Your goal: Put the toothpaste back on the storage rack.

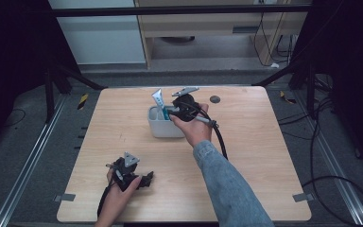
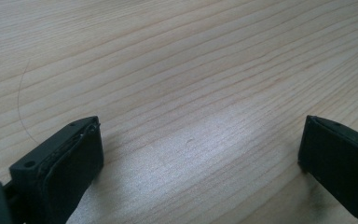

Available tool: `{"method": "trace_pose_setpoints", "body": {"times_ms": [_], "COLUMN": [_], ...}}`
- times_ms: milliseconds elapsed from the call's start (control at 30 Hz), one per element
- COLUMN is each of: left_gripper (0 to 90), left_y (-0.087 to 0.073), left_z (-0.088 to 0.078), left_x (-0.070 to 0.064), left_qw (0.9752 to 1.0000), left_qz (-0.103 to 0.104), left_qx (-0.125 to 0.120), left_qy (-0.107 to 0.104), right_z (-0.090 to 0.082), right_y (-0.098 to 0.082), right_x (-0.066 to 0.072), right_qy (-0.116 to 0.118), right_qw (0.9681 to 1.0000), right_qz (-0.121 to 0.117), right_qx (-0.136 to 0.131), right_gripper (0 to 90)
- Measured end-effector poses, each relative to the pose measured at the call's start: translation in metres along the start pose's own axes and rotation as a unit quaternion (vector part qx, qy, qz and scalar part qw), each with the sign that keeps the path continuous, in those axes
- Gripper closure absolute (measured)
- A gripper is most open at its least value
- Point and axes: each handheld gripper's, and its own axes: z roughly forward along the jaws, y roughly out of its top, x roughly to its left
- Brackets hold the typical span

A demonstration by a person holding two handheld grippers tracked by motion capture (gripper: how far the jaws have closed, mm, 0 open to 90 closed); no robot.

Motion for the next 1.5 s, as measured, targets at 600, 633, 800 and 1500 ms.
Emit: {"method": "trace_pose_setpoints", "body": {"times_ms": [600, 633, 800, 1500], "left_gripper": [0.0, 0.0, 0.0, 0.0], "left_y": [0.000, 0.000, 0.000, 0.001], "left_z": [0.000, 0.000, 0.000, 0.001], "left_x": [0.000, 0.000, 0.000, -0.001], "left_qw": [1.0000, 1.0000, 1.0000, 1.0000], "left_qz": [0.001, 0.001, 0.001, 0.002], "left_qx": [0.000, 0.001, 0.001, 0.000], "left_qy": [0.000, 0.000, 0.000, 0.000], "right_z": [-0.015, -0.016, -0.017, -0.041], "right_y": [0.003, 0.003, 0.003, -0.022], "right_x": [0.010, 0.010, 0.013, 0.000], "right_qy": [0.011, 0.007, 0.004, 0.001], "right_qw": [0.9997, 0.9997, 0.9997, 0.9987], "right_qz": [-0.013, -0.015, -0.020, -0.042], "right_qx": [-0.020, -0.020, -0.013, -0.030], "right_gripper": [25.1, 22.9, 13.7, 6.9]}}
